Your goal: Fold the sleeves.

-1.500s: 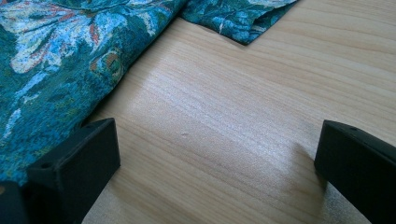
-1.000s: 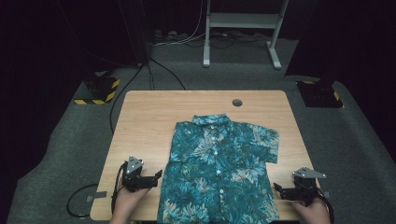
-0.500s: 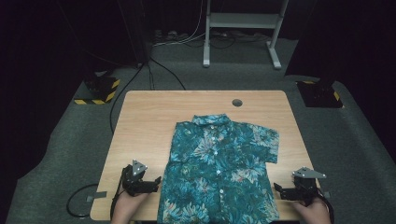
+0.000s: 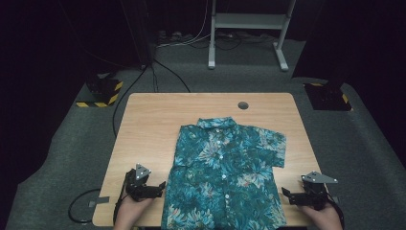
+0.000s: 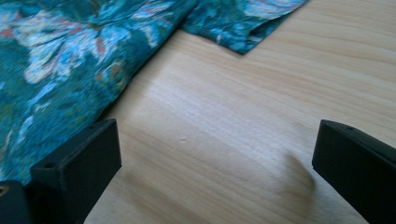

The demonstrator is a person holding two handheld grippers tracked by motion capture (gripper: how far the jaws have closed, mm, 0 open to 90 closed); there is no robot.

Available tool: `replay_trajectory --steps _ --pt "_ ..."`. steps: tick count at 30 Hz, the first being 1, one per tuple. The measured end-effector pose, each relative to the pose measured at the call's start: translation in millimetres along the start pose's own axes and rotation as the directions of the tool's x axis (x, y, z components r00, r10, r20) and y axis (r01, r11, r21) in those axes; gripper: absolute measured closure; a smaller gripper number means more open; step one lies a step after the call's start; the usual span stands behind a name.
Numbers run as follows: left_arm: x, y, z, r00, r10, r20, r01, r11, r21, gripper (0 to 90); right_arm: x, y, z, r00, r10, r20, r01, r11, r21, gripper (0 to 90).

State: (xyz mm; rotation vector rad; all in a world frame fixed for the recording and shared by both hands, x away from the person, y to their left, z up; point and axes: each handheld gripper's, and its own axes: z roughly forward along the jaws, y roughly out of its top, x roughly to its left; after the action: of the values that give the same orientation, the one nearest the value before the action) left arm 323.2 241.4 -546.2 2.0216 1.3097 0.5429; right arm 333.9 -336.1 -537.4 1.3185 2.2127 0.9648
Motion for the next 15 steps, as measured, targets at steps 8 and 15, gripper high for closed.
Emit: replay_trajectory --steps 8,15 --pt "-1.4 0.1 0.4 1.0 0.008 -0.005 -0.008 1.0 0.003 1.1 -4.0 19.6 -6.3 0.9994 0.015 0.031 -0.014 0.999 -0.029 0.9" --pt "-1.5 0.2 0.5 1.0 0.006 -0.005 -0.006 1.0 0.003 1.0 -9.4 29.8 -1.0 0.9993 0.031 0.021 -0.03 0.999 -0.035 0.5"
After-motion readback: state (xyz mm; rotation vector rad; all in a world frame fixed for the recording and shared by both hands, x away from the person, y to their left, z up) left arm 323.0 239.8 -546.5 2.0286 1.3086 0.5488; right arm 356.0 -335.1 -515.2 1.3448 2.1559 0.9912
